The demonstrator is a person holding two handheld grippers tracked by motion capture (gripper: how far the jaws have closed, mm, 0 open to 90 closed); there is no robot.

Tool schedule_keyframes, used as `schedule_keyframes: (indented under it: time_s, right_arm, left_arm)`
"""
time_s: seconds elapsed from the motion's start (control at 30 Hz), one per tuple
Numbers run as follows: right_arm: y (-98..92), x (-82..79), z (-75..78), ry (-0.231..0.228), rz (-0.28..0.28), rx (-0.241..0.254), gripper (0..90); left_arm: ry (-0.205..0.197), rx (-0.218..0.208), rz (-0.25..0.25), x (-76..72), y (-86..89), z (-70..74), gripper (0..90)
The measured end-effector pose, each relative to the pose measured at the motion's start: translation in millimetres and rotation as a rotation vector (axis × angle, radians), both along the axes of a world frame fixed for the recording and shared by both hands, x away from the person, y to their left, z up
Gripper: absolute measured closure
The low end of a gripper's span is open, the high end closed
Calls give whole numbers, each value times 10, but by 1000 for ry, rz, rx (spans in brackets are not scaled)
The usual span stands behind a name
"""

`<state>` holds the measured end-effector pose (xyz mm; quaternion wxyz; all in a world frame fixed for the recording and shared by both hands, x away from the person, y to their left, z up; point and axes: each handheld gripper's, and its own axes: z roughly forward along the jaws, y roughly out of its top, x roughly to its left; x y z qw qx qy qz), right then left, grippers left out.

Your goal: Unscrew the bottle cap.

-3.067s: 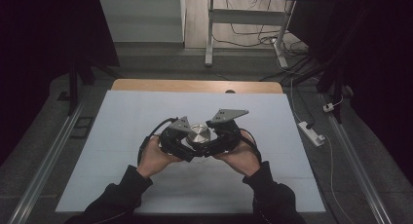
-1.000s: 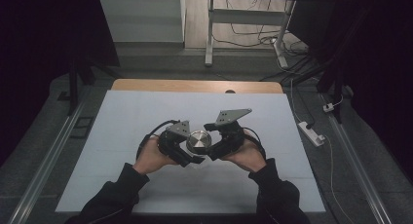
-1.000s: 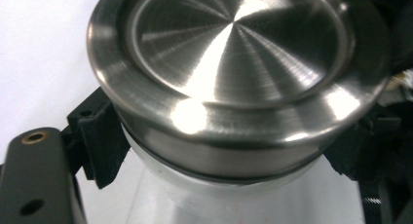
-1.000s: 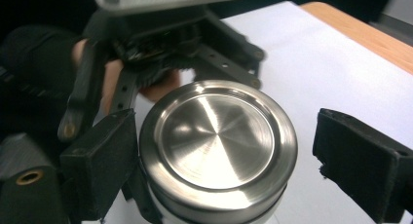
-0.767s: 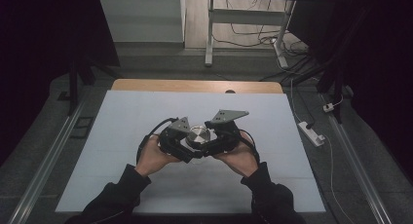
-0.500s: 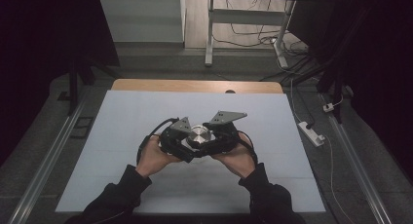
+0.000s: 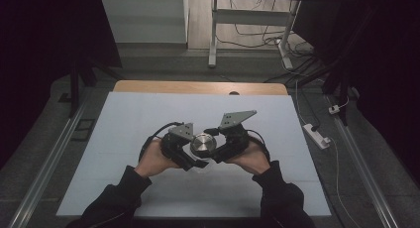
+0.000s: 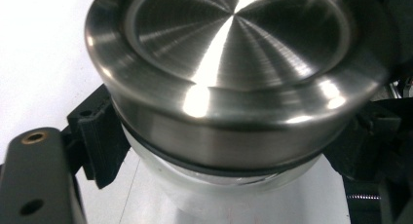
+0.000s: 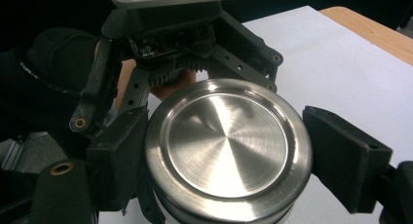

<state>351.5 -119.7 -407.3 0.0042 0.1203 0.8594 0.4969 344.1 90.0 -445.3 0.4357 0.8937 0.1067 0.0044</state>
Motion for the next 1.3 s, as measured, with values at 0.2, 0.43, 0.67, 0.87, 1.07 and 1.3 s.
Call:
schedule_keyframes:
  time_s: [0.2,0.43,0.67,0.87,1.07,1.3]
  right_arm:
    - [13,-18,-6,-15,40,-2,196]
    - [3,-47,17,-32,106,7,196]
    - [14,-33,37,-22,-31,-24,96]
    - [67,-62,52,-30,-206,-19,98]
    - [146,-90,6,-33,-285,-8,161]
    - [146,-105,21,-36,-263,-11,182]
  left_arm:
    - [7,-16,-53,5,29,-11,158]
    - [3,-31,-109,-17,48,10,158]
    - [0,-31,-9,17,66,3,158]
    - [0,-13,132,31,56,20,158]
    - [-9,8,222,2,14,61,158]
    - [-9,9,190,3,26,72,158]
